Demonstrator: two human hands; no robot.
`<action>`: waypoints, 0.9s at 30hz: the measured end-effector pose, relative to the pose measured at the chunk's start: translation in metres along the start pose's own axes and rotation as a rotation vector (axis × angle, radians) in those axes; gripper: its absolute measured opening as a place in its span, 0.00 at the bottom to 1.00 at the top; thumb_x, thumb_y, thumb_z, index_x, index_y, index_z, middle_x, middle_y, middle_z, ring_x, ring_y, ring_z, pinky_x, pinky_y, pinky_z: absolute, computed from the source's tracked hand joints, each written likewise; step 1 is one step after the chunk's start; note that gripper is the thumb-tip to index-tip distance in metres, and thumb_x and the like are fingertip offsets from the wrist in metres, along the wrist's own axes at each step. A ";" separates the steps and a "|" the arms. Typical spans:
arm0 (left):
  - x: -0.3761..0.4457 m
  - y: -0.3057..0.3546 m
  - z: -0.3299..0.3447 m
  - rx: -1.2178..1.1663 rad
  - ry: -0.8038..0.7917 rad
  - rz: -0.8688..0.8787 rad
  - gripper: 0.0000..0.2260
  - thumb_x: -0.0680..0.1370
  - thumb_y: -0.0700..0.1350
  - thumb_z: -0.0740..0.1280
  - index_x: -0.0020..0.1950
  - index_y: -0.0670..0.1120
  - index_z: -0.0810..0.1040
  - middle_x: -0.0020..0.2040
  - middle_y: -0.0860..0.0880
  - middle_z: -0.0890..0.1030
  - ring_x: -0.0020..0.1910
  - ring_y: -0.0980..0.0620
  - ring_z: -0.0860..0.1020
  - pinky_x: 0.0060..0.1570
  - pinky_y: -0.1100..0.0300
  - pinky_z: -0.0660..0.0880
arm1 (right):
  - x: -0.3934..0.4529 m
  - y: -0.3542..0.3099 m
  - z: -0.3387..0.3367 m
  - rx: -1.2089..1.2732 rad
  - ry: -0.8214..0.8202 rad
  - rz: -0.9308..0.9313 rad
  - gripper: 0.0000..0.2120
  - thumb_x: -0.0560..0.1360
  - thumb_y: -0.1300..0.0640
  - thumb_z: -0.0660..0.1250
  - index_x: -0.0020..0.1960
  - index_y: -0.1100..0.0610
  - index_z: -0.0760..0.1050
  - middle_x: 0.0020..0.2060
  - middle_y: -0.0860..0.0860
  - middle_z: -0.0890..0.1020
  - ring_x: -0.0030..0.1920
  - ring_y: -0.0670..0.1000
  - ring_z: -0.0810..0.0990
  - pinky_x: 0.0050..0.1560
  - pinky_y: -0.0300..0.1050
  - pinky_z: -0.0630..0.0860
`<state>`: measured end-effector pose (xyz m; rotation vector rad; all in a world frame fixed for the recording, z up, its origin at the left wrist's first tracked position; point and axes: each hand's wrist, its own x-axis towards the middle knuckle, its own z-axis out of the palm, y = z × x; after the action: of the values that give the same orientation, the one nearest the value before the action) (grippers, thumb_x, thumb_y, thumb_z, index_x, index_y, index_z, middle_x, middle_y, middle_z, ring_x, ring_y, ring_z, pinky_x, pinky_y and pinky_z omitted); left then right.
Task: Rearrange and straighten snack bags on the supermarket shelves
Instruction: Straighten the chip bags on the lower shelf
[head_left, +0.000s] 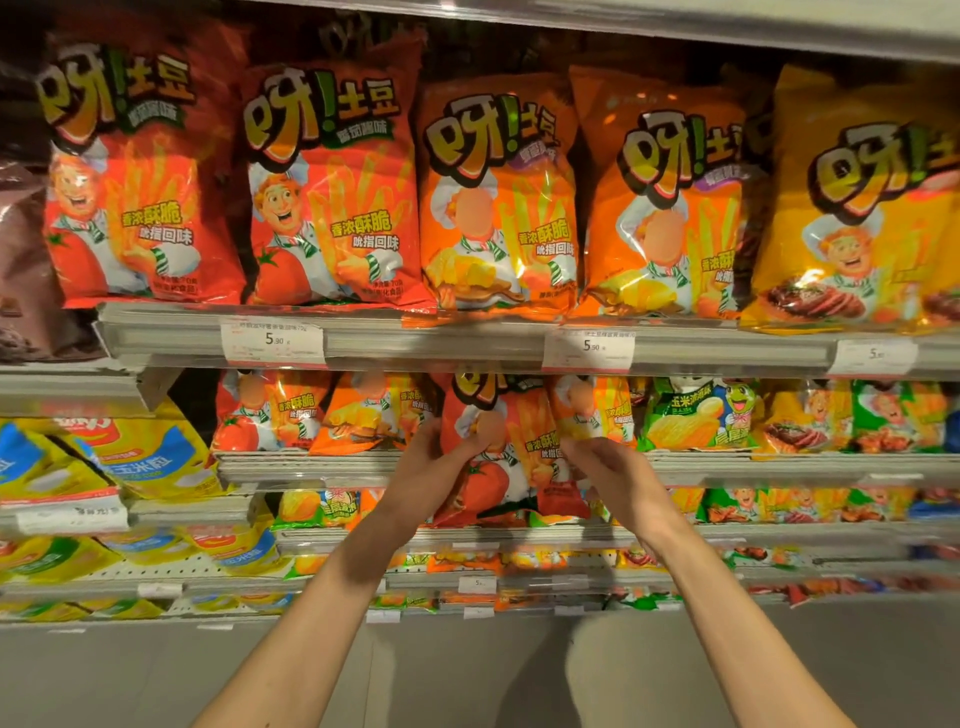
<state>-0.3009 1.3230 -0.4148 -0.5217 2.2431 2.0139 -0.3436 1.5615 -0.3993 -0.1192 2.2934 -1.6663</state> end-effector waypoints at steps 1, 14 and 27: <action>-0.002 -0.002 -0.002 -0.008 -0.002 0.009 0.26 0.65 0.71 0.73 0.58 0.63 0.75 0.52 0.62 0.82 0.48 0.64 0.82 0.43 0.66 0.77 | -0.001 -0.003 0.005 0.066 -0.004 0.020 0.18 0.73 0.37 0.68 0.52 0.50 0.83 0.43 0.49 0.86 0.42 0.43 0.83 0.49 0.43 0.77; -0.045 -0.017 -0.010 0.041 -0.034 0.087 0.25 0.68 0.66 0.76 0.59 0.59 0.73 0.48 0.62 0.85 0.45 0.62 0.84 0.39 0.69 0.78 | -0.025 0.013 0.034 0.067 -0.112 -0.040 0.09 0.80 0.51 0.71 0.59 0.50 0.83 0.54 0.46 0.87 0.57 0.48 0.85 0.63 0.51 0.78; -0.088 -0.023 -0.028 0.024 0.147 0.038 0.33 0.65 0.60 0.79 0.67 0.55 0.74 0.58 0.57 0.84 0.56 0.63 0.81 0.52 0.71 0.75 | -0.033 0.020 0.068 0.107 -0.233 0.083 0.15 0.74 0.54 0.77 0.58 0.43 0.78 0.51 0.39 0.86 0.52 0.40 0.85 0.51 0.43 0.83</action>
<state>-0.2070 1.3110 -0.4085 -0.6492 2.3742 2.0265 -0.2899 1.5135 -0.4311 -0.1812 2.0084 -1.6360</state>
